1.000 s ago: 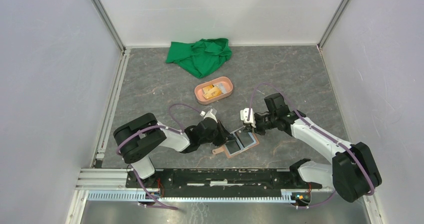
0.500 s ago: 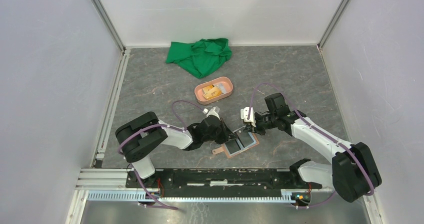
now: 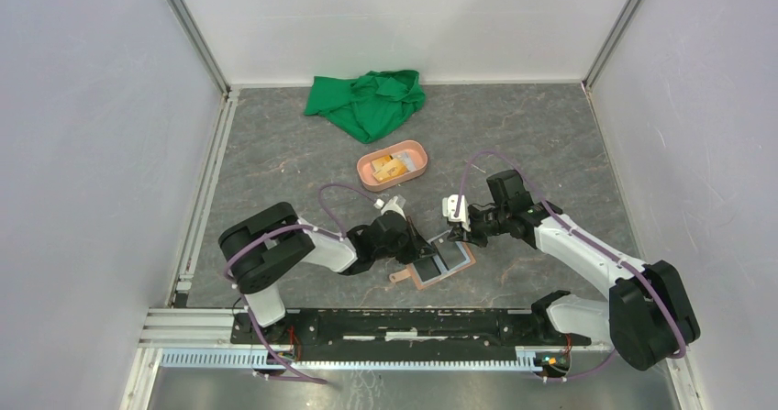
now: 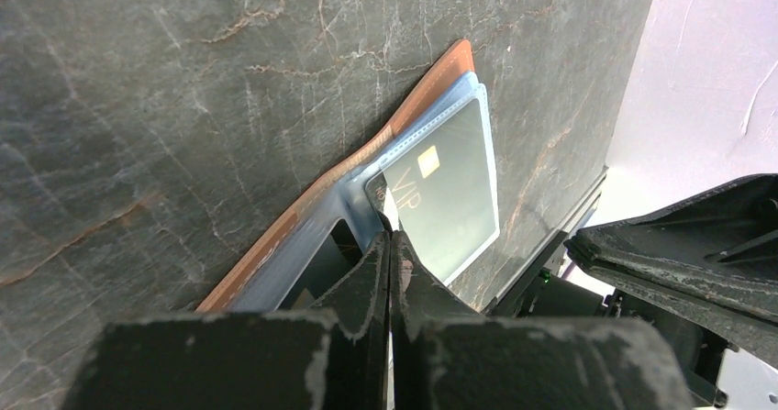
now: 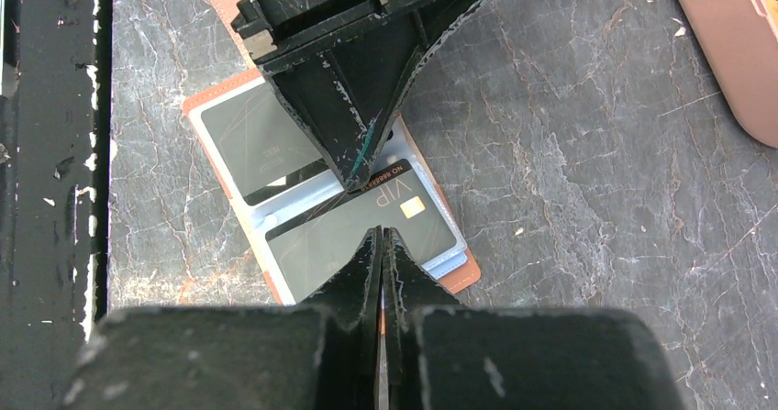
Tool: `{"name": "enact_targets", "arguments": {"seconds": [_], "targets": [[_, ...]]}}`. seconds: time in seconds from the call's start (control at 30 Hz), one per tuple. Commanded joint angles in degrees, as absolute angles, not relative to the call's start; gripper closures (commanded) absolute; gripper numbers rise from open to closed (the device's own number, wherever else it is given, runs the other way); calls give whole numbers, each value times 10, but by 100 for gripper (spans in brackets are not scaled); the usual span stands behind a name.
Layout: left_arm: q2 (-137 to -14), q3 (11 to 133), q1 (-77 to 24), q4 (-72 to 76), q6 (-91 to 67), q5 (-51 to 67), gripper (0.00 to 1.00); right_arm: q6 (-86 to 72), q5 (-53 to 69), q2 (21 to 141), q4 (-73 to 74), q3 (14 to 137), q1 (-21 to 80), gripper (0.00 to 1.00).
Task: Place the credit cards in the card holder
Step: Insert the credit card into the card holder.
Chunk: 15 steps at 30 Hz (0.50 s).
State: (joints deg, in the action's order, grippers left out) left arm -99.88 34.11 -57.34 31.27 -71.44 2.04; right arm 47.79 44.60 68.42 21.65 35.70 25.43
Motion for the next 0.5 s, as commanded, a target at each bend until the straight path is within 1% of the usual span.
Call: {"name": "enact_targets", "arguments": {"seconds": [0.0,0.47], "targets": [[-1018,350,-573,314,-689,23,98,473,458,686,203,374,251,99],[-1027,355,-573,348,-698,27,98,467,454,695,205,376,250,99]]}}
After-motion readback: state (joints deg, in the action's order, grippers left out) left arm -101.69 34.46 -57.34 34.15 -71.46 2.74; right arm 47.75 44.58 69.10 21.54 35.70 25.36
